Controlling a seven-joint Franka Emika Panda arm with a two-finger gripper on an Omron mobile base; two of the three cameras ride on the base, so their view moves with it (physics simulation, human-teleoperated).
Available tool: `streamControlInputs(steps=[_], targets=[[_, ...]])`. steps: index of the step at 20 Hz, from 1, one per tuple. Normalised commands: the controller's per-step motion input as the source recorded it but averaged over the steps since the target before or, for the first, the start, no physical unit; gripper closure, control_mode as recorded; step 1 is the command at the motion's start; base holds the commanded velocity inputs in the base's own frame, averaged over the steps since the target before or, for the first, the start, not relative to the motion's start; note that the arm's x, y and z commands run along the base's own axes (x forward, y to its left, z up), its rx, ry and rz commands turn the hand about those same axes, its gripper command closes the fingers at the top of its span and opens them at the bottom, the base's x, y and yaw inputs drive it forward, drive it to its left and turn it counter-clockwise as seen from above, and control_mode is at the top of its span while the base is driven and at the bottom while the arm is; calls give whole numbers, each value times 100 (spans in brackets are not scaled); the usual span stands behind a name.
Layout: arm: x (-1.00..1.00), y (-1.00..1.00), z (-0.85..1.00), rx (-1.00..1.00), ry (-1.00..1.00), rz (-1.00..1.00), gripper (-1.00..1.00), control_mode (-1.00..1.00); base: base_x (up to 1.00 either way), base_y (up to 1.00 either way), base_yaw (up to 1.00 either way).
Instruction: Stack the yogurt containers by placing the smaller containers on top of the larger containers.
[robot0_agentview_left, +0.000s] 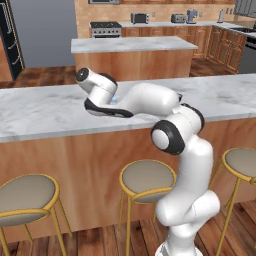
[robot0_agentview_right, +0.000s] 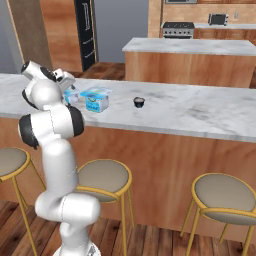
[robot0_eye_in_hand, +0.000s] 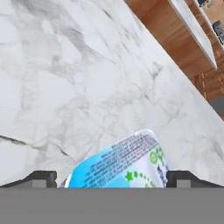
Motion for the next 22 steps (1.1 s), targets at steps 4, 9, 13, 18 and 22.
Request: streamControlInputs(steps=[4,9,13,18,22], targets=[[23,9,-14,0,0,0,-100,-100,0,0,0],[13,4,-25,0,0,0,100,-100,0,0,0],[9,5,-17,0,0,0,100,-100,0,0,0],[9,1,-2,0,0,0,100,-100,0,0,0],[2,0,0,0,0,0,100,-100,0,0,0]])
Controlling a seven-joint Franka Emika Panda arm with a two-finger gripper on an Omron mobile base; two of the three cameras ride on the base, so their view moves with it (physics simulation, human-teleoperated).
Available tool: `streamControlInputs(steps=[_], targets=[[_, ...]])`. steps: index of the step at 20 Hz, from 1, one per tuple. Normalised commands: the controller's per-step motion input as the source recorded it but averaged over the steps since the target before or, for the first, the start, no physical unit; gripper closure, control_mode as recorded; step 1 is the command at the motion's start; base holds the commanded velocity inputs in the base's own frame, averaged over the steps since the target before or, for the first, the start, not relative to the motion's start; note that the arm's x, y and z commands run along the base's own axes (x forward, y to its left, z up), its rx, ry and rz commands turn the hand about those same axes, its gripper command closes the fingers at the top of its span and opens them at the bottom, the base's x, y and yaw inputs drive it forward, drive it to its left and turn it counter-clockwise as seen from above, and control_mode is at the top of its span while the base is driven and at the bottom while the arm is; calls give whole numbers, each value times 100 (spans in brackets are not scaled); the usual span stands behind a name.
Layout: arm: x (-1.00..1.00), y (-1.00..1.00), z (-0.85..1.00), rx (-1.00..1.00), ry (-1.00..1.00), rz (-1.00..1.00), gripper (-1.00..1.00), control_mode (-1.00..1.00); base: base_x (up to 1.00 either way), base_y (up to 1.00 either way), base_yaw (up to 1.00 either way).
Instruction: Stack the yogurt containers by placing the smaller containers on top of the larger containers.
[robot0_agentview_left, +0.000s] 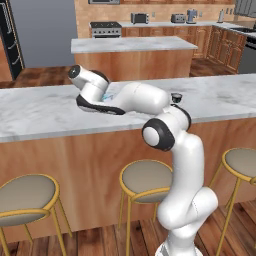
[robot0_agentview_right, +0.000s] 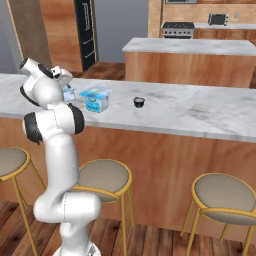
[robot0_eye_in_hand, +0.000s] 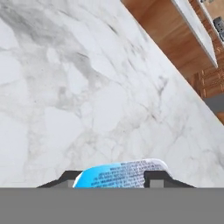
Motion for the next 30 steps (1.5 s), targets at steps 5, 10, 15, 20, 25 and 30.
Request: streamControlInputs(steps=[5,10,15,20,25,30], targets=[[0,-1,13,0,-2,0,100,-100,0,0,0],[0,-4,28,0,-8,0,100,-100,0,0,0],[-4,-12,30,0,-9,0,100,-100,0,0,0],[-18,-17,24,0,-8,0,100,-100,0,0,0],[-26,-15,28,0,-8,-1,100,-100,0,0,0],[-35,-17,31,0,-10,-1,100,-100,0,0,0]])
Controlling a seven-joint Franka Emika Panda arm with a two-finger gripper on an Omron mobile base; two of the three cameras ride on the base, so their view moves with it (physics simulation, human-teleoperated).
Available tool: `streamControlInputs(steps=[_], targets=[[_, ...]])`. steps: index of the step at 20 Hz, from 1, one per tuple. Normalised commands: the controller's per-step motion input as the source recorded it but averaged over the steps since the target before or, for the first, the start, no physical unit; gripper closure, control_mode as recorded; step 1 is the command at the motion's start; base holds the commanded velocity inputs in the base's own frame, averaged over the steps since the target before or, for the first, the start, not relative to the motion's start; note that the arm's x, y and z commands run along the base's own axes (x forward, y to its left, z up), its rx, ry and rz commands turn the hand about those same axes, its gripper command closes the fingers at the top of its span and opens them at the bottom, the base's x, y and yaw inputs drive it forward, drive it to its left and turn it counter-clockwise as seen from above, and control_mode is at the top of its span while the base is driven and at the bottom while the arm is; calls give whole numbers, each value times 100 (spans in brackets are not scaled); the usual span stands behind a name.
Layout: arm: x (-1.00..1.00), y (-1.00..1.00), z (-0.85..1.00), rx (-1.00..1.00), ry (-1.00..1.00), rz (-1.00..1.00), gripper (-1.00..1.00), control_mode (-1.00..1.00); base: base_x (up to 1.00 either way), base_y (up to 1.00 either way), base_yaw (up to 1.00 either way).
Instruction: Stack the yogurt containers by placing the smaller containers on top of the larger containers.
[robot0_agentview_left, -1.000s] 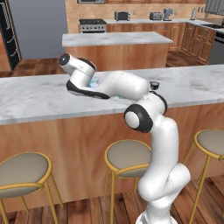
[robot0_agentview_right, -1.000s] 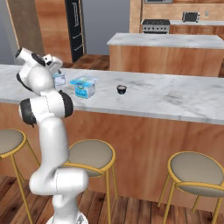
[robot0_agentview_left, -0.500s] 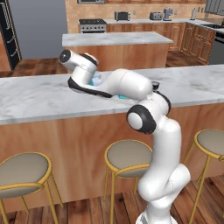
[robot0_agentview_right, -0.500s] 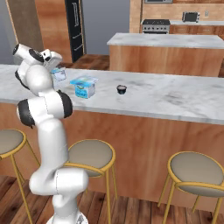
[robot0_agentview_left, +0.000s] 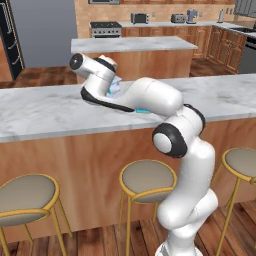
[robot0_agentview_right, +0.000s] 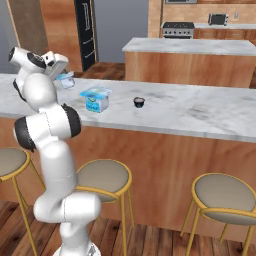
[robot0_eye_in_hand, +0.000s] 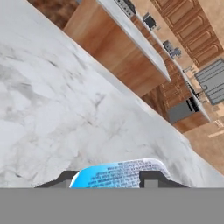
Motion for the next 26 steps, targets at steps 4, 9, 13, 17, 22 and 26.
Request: streamControlInputs(steps=[4,9,13,17,22,26], targets=[[-41,-18,30,0,-8,-2,100,-100,0,0,0],[-43,-20,30,2,-7,-3,100,-100,0,0,0],[-42,-18,26,7,-3,-2,100,-100,0,0,0],[-40,-16,25,11,0,-3,100,-100,0,0,0],[-35,-14,20,10,0,-3,100,-100,0,0,0],[-21,-12,17,5,0,-1,100,-100,0,0,0]])
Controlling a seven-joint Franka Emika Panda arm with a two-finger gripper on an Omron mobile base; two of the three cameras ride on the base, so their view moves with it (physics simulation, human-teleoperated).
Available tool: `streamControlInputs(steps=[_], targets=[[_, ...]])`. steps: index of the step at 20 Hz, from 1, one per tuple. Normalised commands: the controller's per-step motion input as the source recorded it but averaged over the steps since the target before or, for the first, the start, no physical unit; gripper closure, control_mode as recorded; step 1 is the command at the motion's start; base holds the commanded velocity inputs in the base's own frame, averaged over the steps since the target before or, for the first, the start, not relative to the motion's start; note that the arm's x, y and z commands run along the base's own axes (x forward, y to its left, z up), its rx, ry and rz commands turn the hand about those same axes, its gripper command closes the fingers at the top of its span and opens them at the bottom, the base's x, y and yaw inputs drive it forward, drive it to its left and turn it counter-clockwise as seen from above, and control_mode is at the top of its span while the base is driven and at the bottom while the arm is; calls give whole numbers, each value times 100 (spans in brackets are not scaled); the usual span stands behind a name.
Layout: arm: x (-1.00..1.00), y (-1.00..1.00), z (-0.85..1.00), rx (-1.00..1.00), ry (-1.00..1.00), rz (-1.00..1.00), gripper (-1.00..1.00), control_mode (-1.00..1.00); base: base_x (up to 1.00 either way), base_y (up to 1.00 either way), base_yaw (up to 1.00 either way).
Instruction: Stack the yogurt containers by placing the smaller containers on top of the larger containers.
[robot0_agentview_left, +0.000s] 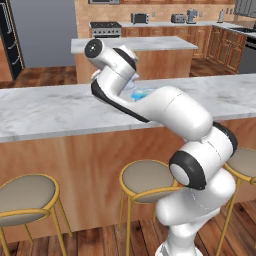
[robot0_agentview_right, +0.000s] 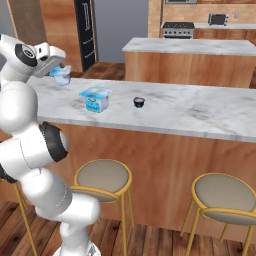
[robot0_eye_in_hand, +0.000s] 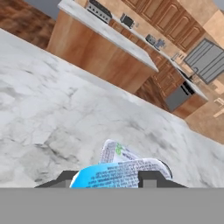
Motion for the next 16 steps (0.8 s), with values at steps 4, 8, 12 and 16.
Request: streamControlInputs(steps=[4,8,12,16], targets=[[-10,-11,15,2,1,0,100,-100,0,0,0],[0,-6,4,0,1,0,100,-100,0,0,0],[0,-1,0,-2,0,0,100,-100,0,0,0],[-2,-6,0,-2,1,0,100,-100,0,0,0]])
